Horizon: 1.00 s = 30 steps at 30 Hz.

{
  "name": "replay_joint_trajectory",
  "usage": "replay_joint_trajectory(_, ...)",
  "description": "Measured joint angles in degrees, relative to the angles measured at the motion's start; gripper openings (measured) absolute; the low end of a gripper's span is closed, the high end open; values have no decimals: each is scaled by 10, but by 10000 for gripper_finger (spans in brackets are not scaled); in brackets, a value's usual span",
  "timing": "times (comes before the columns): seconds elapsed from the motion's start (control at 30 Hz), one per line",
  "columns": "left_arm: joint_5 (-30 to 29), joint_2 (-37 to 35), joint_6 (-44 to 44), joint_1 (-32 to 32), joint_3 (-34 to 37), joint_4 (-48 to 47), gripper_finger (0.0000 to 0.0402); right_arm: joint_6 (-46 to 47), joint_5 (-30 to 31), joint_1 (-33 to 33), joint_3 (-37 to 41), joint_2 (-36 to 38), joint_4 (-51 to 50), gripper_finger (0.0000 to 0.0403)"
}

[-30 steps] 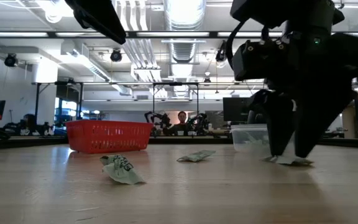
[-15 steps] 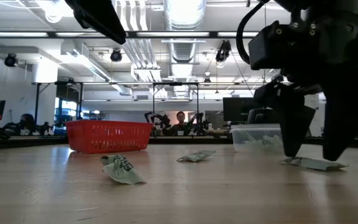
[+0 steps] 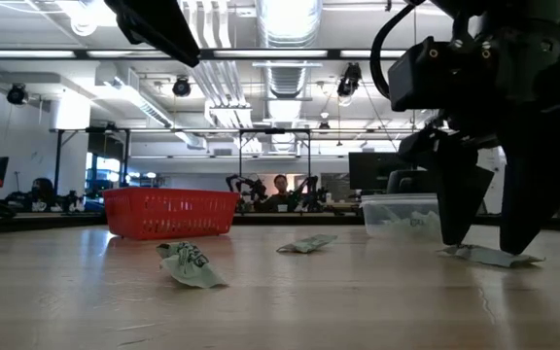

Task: Pick and place items into bin
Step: Put the stevia packet into the transparent bin

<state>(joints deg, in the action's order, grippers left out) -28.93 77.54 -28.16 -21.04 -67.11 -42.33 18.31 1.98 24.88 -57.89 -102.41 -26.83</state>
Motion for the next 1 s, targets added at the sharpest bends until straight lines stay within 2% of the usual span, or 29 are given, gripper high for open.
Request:
replay_joint_trajectory(0.33,0,0,0,0,0,0,125,22,-6,0,2,-1,0,220)
replay_joint_trajectory(0.8,0,0,0,0,0,-1,125,29,-9,0,2,-1,5,130)
replay_joint_trajectory(0.9,0,0,0,0,0,-1,125,40,-11,0,3,-1,17,128)
replay_joint_trajectory(1.0,0,0,0,0,0,-1,125,39,-26,0,3,-1,38,146)
